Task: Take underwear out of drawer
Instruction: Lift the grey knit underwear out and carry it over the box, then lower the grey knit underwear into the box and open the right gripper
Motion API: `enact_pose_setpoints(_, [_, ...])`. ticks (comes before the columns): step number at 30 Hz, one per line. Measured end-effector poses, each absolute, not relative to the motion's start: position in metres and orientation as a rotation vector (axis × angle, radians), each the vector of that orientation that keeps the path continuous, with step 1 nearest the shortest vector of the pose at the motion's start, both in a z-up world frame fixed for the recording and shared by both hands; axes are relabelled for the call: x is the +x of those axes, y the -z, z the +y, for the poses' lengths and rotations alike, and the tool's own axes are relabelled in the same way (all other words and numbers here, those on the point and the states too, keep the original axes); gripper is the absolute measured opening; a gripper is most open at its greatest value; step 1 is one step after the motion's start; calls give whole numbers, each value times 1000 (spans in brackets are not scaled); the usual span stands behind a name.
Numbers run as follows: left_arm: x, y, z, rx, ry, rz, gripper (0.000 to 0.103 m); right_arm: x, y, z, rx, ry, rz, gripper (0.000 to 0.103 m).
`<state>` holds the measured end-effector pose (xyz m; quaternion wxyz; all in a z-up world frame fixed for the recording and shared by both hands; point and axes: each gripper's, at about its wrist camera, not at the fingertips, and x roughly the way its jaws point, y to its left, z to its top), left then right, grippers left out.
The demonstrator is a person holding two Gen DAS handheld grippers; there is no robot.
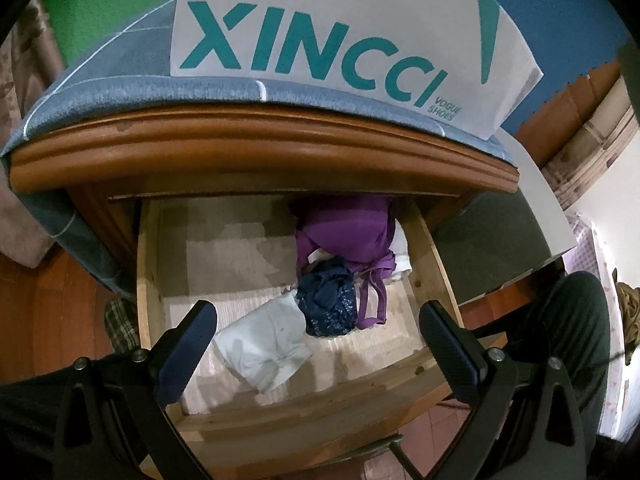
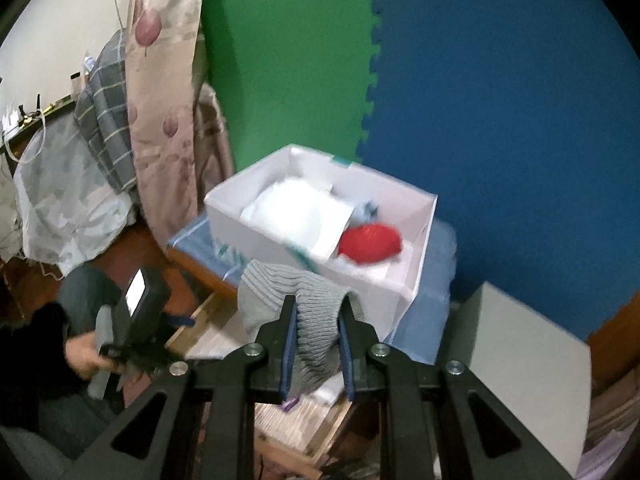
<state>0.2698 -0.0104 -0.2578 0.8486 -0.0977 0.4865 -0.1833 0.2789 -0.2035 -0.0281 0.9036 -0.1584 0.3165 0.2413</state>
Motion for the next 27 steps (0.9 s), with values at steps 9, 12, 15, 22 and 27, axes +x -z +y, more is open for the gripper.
enact_pose_setpoints(9, [272,256,-6,-231,397,1028,100,341,-20,-194,-285,-454,604,19])
enact_pose_setpoints(12, [272,255,-4,-241,399,1024,100,360,-24,-187,-290,-431,605,19])
enact_pose_setpoints(15, [273,256,-1,-259,400,1028,100,379,-21,-177,-320,-416,621,19])
enact_pose_setpoints(22, [272,256,4,-276,399,1030,100,409,3,-169,-323,-380,676,19])
enact_pose_setpoints(27, [271,258,5,-277,397,1036,100,423,24,-172,-304,-365,723,19])
